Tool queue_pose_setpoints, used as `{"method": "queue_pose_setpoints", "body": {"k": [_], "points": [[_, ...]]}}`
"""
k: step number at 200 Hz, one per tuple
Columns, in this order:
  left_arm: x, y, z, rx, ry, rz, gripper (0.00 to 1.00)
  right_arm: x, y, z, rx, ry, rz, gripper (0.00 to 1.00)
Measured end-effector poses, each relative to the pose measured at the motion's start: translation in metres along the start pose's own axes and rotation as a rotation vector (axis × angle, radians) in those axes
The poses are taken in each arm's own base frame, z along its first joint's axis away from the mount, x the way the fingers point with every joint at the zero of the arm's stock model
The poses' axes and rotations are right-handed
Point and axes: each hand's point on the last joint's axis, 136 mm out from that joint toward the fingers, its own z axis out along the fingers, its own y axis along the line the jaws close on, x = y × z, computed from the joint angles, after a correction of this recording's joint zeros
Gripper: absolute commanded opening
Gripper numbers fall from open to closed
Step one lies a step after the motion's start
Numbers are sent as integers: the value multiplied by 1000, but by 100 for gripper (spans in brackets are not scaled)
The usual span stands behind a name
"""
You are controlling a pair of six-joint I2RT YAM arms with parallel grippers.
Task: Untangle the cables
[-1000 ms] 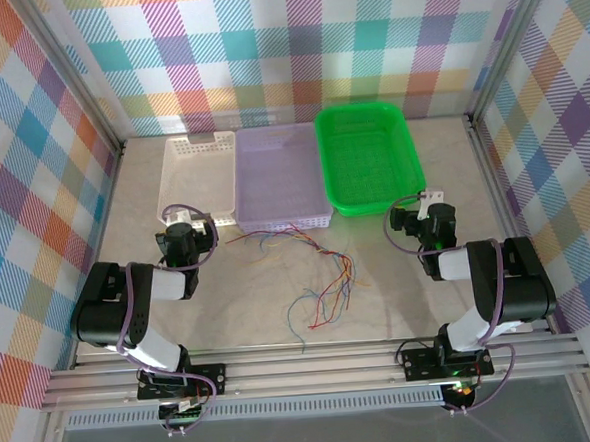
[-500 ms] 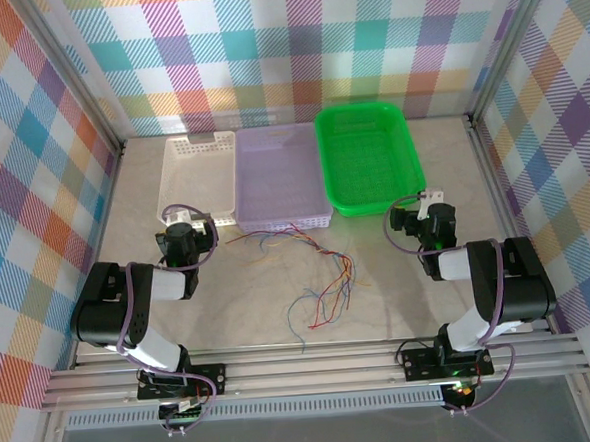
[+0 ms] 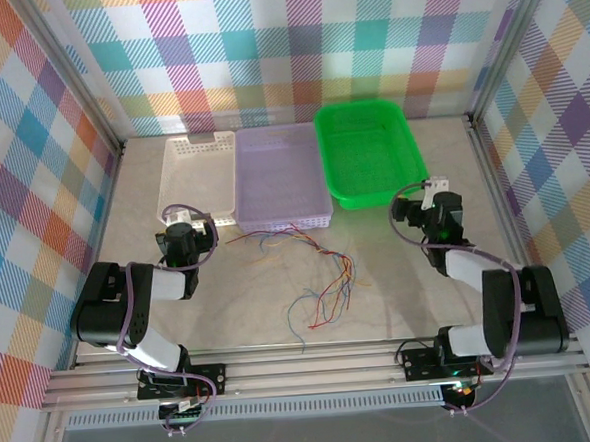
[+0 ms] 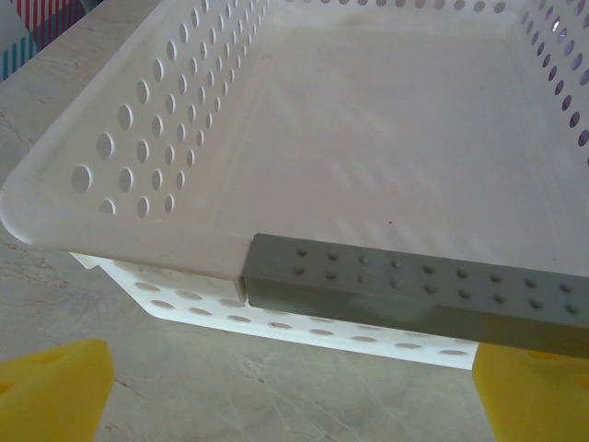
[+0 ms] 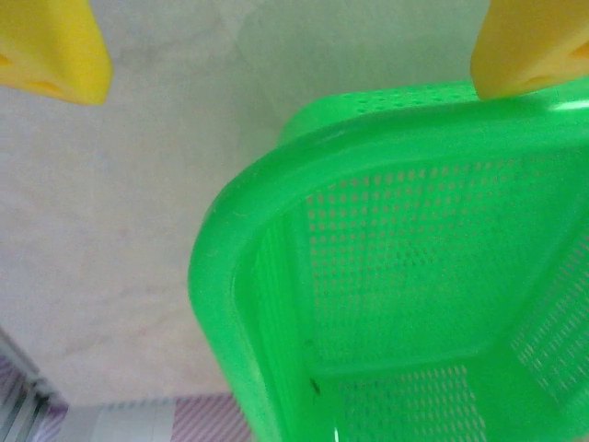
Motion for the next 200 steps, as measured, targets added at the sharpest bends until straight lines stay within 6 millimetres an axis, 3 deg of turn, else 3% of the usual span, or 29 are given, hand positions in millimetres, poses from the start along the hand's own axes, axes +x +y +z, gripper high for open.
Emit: {"method": "queue_pose_setpoints", "body": {"k": [49, 89, 121, 158, 200], "points": [[0, 0, 0, 0, 0, 0, 100, -21, 7, -35, -33, -43, 97, 100], [0, 0, 0, 0, 0, 0, 100, -40, 31, -51, -144, 33, 213, 100], [0, 0, 0, 0, 0, 0, 100, -45, 57, -76, -295, 73, 364, 100], [0, 0, 0, 0, 0, 0, 100, -30, 88, -93, -464, 190, 501, 100], [0, 0, 0, 0, 0, 0, 100, 8, 136, -120, -541, 342, 346, 100]]}}
